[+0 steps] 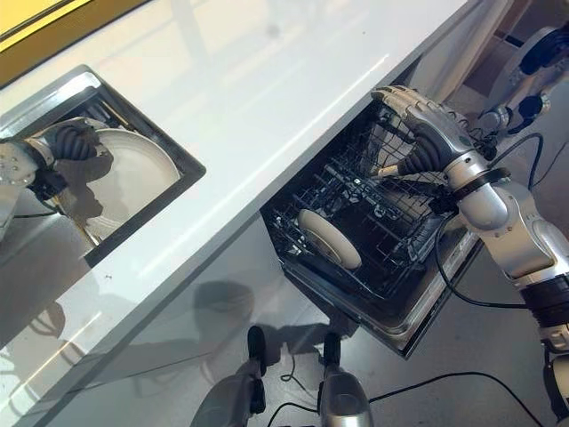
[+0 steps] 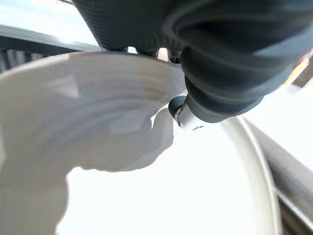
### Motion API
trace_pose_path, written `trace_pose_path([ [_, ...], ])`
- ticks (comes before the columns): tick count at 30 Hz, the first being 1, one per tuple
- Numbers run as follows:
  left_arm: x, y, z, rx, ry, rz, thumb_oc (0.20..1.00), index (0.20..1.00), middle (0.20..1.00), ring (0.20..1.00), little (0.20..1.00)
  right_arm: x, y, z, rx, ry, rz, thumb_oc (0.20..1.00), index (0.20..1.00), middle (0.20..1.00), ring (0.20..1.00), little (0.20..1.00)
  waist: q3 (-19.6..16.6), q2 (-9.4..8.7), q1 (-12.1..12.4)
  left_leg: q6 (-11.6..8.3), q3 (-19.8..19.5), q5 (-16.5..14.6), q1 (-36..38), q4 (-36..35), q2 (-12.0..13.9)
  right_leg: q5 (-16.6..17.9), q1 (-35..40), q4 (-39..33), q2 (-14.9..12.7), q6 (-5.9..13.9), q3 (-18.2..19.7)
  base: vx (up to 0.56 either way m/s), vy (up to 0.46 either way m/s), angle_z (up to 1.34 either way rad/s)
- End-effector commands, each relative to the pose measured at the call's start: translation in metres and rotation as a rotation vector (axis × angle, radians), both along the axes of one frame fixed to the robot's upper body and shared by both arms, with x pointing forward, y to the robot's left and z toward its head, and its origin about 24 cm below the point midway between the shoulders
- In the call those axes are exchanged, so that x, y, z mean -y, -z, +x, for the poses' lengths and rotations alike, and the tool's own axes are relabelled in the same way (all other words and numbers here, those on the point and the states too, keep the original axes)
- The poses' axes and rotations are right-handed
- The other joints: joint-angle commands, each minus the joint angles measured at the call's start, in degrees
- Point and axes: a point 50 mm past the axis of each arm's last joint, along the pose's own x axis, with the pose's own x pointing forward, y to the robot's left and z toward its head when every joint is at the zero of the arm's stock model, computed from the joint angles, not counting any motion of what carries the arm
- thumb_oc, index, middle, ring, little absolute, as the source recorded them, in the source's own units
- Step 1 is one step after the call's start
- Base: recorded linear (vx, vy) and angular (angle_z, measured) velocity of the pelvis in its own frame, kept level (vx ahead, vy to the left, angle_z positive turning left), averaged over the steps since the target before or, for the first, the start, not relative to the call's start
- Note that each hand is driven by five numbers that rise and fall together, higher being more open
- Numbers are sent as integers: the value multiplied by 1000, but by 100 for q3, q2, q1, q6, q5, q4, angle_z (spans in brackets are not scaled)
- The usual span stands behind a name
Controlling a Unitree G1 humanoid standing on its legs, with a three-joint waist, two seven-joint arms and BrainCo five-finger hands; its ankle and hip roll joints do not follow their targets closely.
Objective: Pick up plates and place into dishwasher.
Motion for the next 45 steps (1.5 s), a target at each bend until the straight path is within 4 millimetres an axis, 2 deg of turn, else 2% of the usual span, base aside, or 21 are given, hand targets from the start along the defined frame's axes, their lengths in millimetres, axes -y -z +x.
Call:
trace_pose_path([
  [1,-3,2,0,128,-34,-59,200,200,200,200,200,-4,-12,-10,54,-51,23,1000,1000,1000,1000,1000,-415,-150,22,312,279,-975,286,85,-519,-313,-565,363,19,285,66,13,-35,-2],
  [11,-14,-6,-10,447,-157,-57,200,200,200,200,200,-5,1,-14,36,-78,52,1000,1000,1000,1000,1000,-661,-216,90,295,279,-1029,432,98,-479,-382,-357,318,26,245,-9,19,-45,1],
  [19,-14,3,-14,475,-168,-42,200,200,200,200,200,-8,11,-14,21,-81,71,1000,1000,1000,1000,1000,-806,-217,156,293,241,-1052,516,102,-477,-410,-227,288,36,227,-43,11,-23,1],
  [25,-21,-5,-21,575,-209,-93,200,200,200,200,200,-9,17,-16,13,-103,102,1000,1000,1000,1000,1000,-940,-208,179,287,222,-1079,595,99,-477,-433,-127,263,44,229,-55,21,-20,-1],
  [34,-1,9,-16,658,-146,-312,200,200,200,200,200,-34,29,-12,0,-193,151,1000,1000,1000,1000,1000,-1207,-189,298,290,168,-1128,733,111,-473,-500,55,244,32,200,-124,55,-30,2],
  [39,9,13,-14,678,-115,-366,200,200,200,200,200,-43,32,-10,-13,-220,182,1000,1000,1000,1000,1000,-1313,-172,328,295,137,-1146,784,106,-482,-515,123,218,37,196,-118,47,-19,2],
  [45,22,11,-9,700,-56,-420,200,200,200,200,200,-50,36,-6,-64,-262,329,1000,1000,1000,1000,1000,-1375,-146,345,302,102,-1154,815,98,-495,-506,163,187,45,193,-103,0,0,0],
])
